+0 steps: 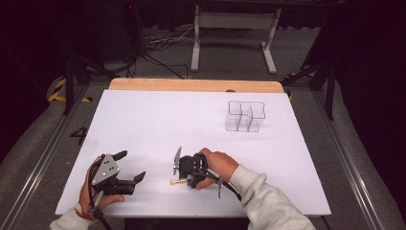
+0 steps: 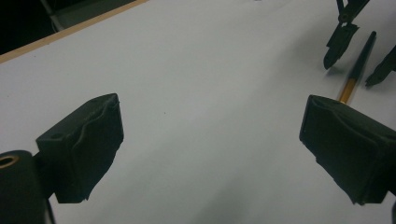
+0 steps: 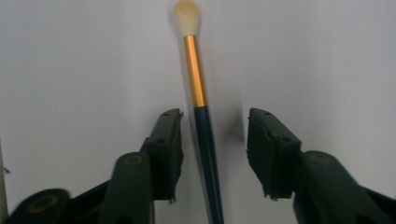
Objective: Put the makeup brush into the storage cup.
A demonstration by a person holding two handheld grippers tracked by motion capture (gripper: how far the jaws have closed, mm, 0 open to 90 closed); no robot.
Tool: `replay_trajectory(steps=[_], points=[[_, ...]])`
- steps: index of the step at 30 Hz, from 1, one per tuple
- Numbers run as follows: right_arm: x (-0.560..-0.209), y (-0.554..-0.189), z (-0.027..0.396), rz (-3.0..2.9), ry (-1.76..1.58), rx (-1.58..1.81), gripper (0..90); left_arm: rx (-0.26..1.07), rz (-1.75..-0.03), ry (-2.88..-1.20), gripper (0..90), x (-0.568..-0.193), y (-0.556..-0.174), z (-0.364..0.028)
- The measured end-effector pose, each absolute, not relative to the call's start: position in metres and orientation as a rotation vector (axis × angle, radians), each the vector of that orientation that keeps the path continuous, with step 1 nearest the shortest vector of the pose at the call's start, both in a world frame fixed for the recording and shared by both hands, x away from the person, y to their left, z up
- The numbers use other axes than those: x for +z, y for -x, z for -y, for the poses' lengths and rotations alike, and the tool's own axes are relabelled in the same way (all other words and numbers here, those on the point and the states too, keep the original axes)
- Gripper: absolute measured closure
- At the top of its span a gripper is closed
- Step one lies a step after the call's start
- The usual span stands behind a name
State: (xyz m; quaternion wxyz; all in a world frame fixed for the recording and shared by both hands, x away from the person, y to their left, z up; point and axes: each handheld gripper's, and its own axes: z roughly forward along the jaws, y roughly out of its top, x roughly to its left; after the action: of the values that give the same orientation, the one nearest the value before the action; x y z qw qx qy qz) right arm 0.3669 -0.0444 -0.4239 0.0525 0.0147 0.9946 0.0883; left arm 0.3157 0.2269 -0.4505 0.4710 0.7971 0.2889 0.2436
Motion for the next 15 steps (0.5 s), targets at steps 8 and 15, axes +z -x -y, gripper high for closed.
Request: replay_trajectory(steps=[8,15], points=[[-0.423,-0.367,0.045,-3.102,-0.052,0.255,83.7,0.594,-0.707,-1.954,7.2,-0.451,-0.316,-0.227],[-0.422,-0.363,0.057,-3.049,-0.090,0.332,83.8,0.586,-0.707,-1.955,7.3,-0.451,-0.317,-0.227]])
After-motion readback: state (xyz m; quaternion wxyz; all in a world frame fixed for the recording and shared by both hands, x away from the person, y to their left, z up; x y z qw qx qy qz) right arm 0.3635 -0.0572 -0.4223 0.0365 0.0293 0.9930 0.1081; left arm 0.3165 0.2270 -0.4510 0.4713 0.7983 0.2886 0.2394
